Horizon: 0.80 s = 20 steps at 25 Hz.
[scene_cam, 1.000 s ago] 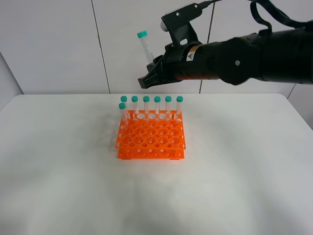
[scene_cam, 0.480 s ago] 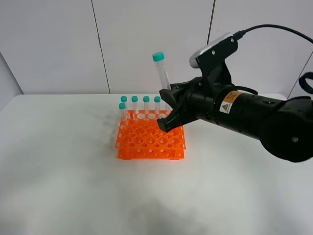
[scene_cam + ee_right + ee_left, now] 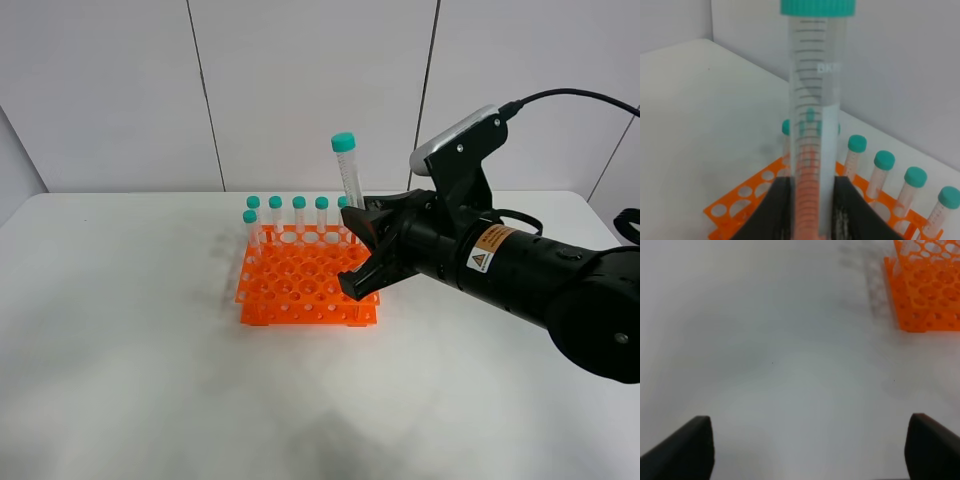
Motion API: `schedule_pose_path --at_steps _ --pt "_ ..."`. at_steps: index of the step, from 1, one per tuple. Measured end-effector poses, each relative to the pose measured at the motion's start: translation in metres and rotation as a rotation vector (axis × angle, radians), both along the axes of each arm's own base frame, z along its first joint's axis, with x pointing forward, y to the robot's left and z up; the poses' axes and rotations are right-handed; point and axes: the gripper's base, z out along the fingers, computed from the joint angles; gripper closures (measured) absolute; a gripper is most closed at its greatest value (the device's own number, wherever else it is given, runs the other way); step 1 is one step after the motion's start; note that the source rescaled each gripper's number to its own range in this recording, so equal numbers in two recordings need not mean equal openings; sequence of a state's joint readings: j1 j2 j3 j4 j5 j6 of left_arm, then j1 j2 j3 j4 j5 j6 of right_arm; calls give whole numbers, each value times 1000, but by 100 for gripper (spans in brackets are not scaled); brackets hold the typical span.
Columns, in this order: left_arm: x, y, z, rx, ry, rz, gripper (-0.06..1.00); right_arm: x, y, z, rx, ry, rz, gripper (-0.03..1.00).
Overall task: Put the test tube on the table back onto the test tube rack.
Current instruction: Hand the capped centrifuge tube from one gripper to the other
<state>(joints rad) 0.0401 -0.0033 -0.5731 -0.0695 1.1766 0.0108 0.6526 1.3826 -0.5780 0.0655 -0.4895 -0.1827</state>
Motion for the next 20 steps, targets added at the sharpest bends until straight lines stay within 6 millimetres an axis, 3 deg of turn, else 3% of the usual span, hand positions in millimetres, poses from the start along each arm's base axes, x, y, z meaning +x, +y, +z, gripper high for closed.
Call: schedule_pose_path --at_steps 14,20 --pt "1 0 1 2 -15 0 2 0 0 1 15 -10 -2 94" --pt "5 0 13 15 -4 -9 2 0 0 1 14 -9 -2 94"
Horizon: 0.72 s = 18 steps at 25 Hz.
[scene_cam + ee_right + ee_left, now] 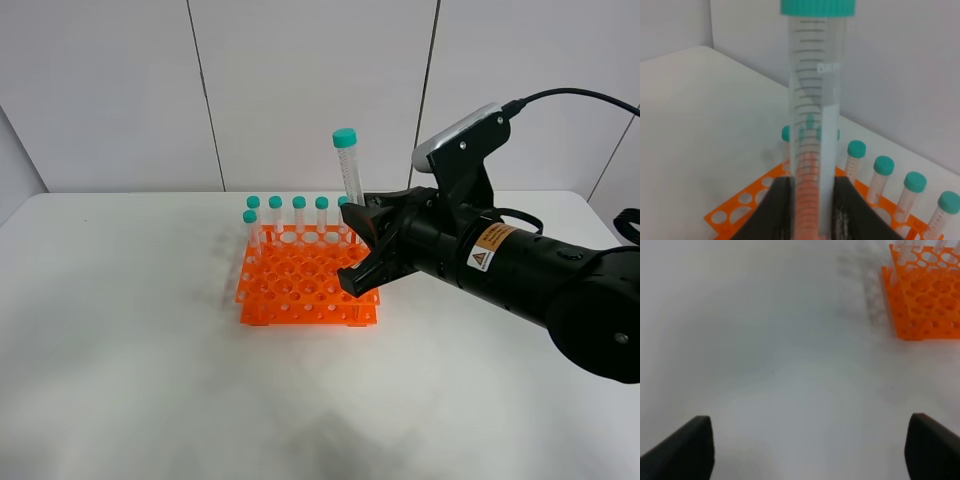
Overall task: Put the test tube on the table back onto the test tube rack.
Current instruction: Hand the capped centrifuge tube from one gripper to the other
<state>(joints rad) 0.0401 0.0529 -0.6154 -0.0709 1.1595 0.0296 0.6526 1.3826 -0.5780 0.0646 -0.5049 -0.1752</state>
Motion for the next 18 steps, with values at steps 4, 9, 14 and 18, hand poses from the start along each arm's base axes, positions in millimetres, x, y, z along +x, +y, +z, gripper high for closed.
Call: schedule_pose_path --at_steps 4,9,14,18 --pt "8 0 16 42 23 -35 2 0 0 0 0 0 0 94" --pt "14 0 34 48 13 -181 2 0 0 0 0 0 0 94" --pt "23 -3 47 42 -13 -344 2 0 0 0 0 0 0 94" --pt "41 -11 52 47 -27 -427 2 0 0 0 0 0 0 94"
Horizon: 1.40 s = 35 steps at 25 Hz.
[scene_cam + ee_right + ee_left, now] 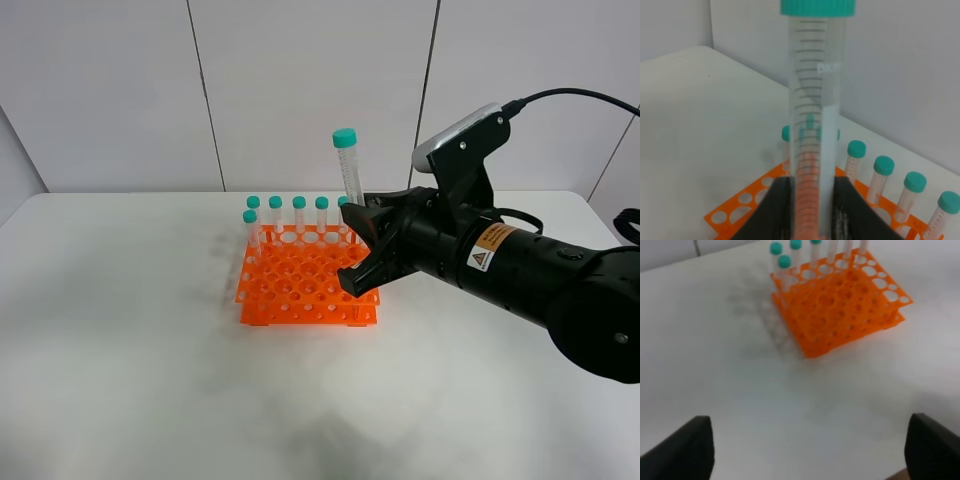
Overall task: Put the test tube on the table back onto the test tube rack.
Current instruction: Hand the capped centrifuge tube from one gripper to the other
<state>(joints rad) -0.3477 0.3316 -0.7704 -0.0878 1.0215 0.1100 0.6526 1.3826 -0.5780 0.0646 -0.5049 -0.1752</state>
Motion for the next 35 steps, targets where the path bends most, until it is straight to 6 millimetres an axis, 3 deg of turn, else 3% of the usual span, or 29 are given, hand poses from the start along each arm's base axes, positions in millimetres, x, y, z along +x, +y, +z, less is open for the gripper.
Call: schedule_pose_path --at_steps 9,17,25,35 --pt "66 -34 21 12 23 -100 2 0 0 0 1 -1 0 94" --pt "115 -74 37 -32 17 -330 2 0 0 0 1 -1 0 94" --pt "152 -96 44 -63 -7 -391 2 0 0 0 1 -1 0 94" --pt "182 -123 31 -78 27 -453 2 0 0 0 1 -1 0 94"
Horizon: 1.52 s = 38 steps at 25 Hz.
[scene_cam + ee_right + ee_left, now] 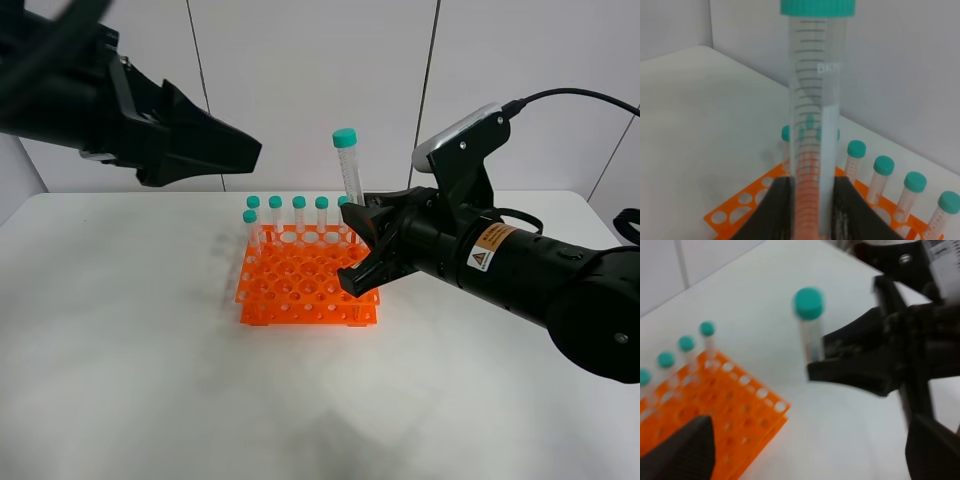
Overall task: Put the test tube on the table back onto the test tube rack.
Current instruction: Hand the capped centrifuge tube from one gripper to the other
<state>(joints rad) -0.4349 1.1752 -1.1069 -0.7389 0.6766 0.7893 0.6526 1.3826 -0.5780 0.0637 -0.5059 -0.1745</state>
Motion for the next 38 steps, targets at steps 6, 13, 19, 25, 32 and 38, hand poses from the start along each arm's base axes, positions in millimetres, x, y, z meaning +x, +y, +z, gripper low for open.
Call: schedule_pose_path --at_steps 6,13,19,25,32,38 --pt "3 -39 -10 -24 -50 -59 2 0 0 0 0 0 0 94" --pt "24 -60 -34 -1 -10 -41 2 0 0 0 0 0 0 94" --pt "44 -75 -30 -11 -17 -41 2 0 0 -1 -4 5 0 94" --pt "61 -87 -28 -20 -19 -40 2 0 0 -1 -9 13 1 94" --pt "67 -92 -36 -8 0 -42 2 0 0 -1 -16 3 3 94" --pt "67 -92 -36 -8 2 -41 22 0 0 0 -11 -5 3 94"
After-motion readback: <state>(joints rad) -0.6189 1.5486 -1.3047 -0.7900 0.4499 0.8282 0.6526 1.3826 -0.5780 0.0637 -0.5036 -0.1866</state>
